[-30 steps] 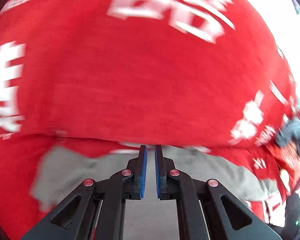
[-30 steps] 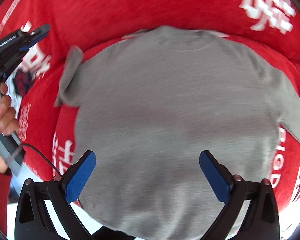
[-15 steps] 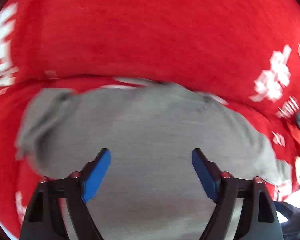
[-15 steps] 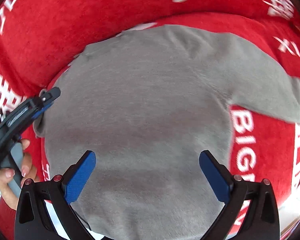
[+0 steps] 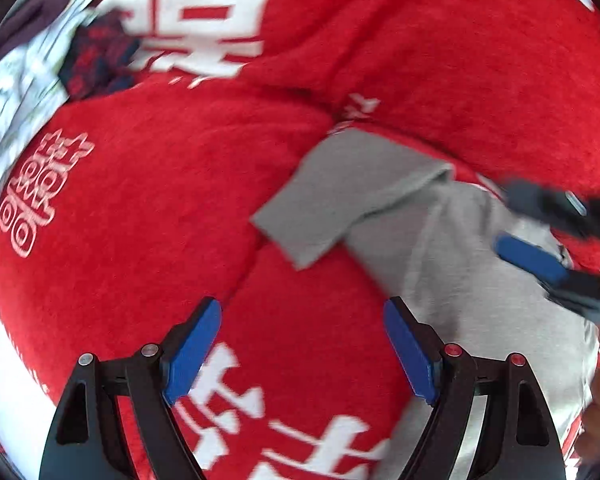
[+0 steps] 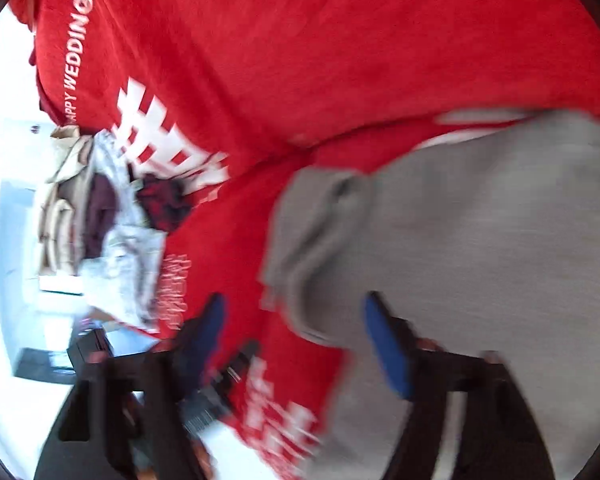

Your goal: Fold small clothes

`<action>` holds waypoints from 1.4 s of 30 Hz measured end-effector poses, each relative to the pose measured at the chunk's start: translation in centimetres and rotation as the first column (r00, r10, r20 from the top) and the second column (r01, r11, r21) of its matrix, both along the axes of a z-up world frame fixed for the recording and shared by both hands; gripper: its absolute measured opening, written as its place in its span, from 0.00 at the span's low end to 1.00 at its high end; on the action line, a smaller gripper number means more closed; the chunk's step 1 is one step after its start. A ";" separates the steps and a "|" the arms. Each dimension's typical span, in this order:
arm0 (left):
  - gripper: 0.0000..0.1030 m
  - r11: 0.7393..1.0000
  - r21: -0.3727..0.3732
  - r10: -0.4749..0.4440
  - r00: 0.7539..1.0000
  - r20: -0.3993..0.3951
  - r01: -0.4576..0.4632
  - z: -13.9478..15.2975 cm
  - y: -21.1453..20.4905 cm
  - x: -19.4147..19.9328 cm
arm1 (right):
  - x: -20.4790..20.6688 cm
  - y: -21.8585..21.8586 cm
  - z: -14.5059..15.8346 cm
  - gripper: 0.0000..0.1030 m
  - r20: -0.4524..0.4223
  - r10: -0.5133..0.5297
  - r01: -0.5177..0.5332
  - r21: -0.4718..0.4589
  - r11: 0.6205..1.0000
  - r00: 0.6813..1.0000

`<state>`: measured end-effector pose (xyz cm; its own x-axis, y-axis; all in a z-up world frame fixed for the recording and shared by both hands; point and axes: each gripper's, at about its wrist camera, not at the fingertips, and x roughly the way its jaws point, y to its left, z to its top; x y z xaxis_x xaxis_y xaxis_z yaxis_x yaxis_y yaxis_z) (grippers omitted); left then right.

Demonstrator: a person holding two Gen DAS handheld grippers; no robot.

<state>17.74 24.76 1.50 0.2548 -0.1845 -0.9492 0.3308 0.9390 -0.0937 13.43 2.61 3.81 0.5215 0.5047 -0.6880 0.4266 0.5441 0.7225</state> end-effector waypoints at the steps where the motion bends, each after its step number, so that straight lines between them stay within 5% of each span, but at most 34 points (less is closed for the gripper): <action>1: 0.81 1.000 -0.002 0.011 1.000 -0.009 -0.011 -0.3 0.7 0.2 | 1.3 0.6 -1.0 0.60 -0.011 -0.006 0.006 0.041 0.999 1.000; 4: 0.81 0.999 -0.013 0.038 0.998 -0.045 -0.039 -1.0 2.5 0.7 | 3.4 1.7 -3.1 0.60 -0.035 -0.033 0.037 0.107 0.994 0.999; 11: 0.81 0.999 -0.028 0.022 0.997 -0.077 -0.024 -2.1 4.0 0.7 | 6.1 2.1 -7.1 0.59 -0.147 -0.099 0.113 0.093 0.989 0.984; 12: 0.81 1.000 -0.025 0.015 0.997 -0.072 -0.017 -2.1 4.1 0.6 | 6.3 2.2 -7.6 0.46 -0.130 -0.122 0.138 0.121 0.983 0.984; 13: 0.81 1.000 -0.025 0.012 0.997 -0.072 -0.014 -2.2 4.2 0.7 | 6.3 2.1 -7.7 0.08 -0.119 -0.140 0.156 0.141 0.978 0.983; 17: 0.81 1.000 -0.015 0.004 0.997 -0.077 -0.005 -2.4 4.4 0.8 | 4.9 1.1 -6.3 0.06 0.021 -0.256 0.239 0.288 0.927 0.967; 21: 0.81 1.000 -0.002 -0.018 0.998 -0.060 0.018 -2.1 3.7 1.2 | 1.3 -0.9 -2.3 0.06 0.229 -0.412 0.248 0.519 0.818 0.882; 26: 0.81 0.996 0.009 -0.083 0.996 -0.037 0.084 -1.2 1.3 0.6 | -5.6 -4.5 2.1 0.06 0.343 -0.571 0.282 0.613 0.738 0.746; 32: 0.81 0.983 0.019 -0.181 0.983 -0.018 0.181 -0.6 -3.1 -0.7 | -18.5 -9.8 2.7 0.06 0.307 -0.778 0.478 0.648 0.593 0.548; 35: 0.81 0.976 0.025 -0.215 0.977 -0.014 0.215 -0.5 -5.2 -1.5 | -23.6 -11.0 0.5 0.06 0.223 -0.841 0.584 0.631 0.511 0.494; 39: 0.81 0.968 0.036 -0.246 0.969 -0.021 0.247 -0.8 -7.8 -2.0 | -28.0 -11.5 -3.1 0.12 0.057 -0.851 0.707 0.530 0.468 0.522; 41: 0.81 0.965 0.036 -0.259 0.966 -0.024 0.260 -0.8 -8.7 -1.8 | -30.1 -11.9 -3.5 0.24 -0.014 -0.830 0.744 0.450 0.493 0.558; 42: 0.81 0.964 0.036 -0.264 0.964 -0.023 0.265 -0.8 -9.1 -1.7 | -30.7 -11.9 -3.2 0.44 -0.035 -0.815 0.757 0.395 0.520 0.578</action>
<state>16.02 15.65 0.69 0.1845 -0.2061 -0.9610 0.5668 0.8211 -0.0673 -17.27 -9.30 0.61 0.8926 0.0127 -0.4506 0.4393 -0.2485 0.8633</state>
